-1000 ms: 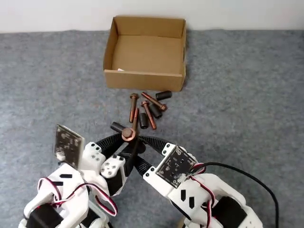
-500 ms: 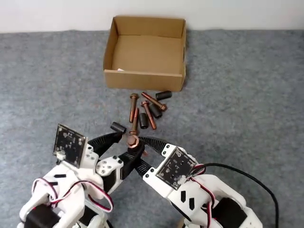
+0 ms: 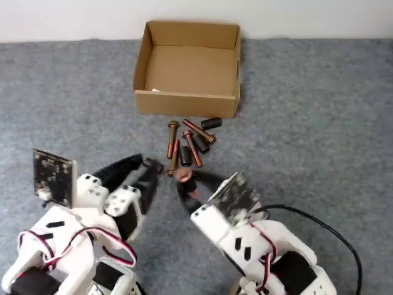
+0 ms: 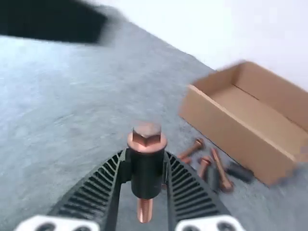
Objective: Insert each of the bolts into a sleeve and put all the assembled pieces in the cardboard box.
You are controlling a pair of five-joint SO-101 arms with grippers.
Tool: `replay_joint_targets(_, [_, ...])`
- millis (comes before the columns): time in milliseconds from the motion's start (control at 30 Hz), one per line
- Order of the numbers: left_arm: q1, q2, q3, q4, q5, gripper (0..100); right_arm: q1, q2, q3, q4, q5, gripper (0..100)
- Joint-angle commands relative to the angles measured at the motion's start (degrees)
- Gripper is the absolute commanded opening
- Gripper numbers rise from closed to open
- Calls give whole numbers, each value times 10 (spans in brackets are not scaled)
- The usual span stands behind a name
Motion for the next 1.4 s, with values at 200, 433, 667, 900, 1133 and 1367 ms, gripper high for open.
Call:
replay_joint_targets(200, [-193,-97,231,17,-107,4,145,30,-61,40,-35,9])
replay_joint_targets(433, [-221,-282,403,-36,-201,4,189,228,-183,37,-100,9])
replay_joint_targets(667, [-251,-249,521,-98,-215,5,204,489,-366,19,-120,9])
replay_joint_targets(900, [-253,-249,612,-141,-215,5,215,727,-559,-96,-114,9])
replay_joint_targets(1133, [-251,-244,612,-140,-215,5,247,971,-776,-166,-114,9])
replay_joint_targets(1367, [-251,-244,612,-139,-215,5,255,1185,-972,-199,-102,9])
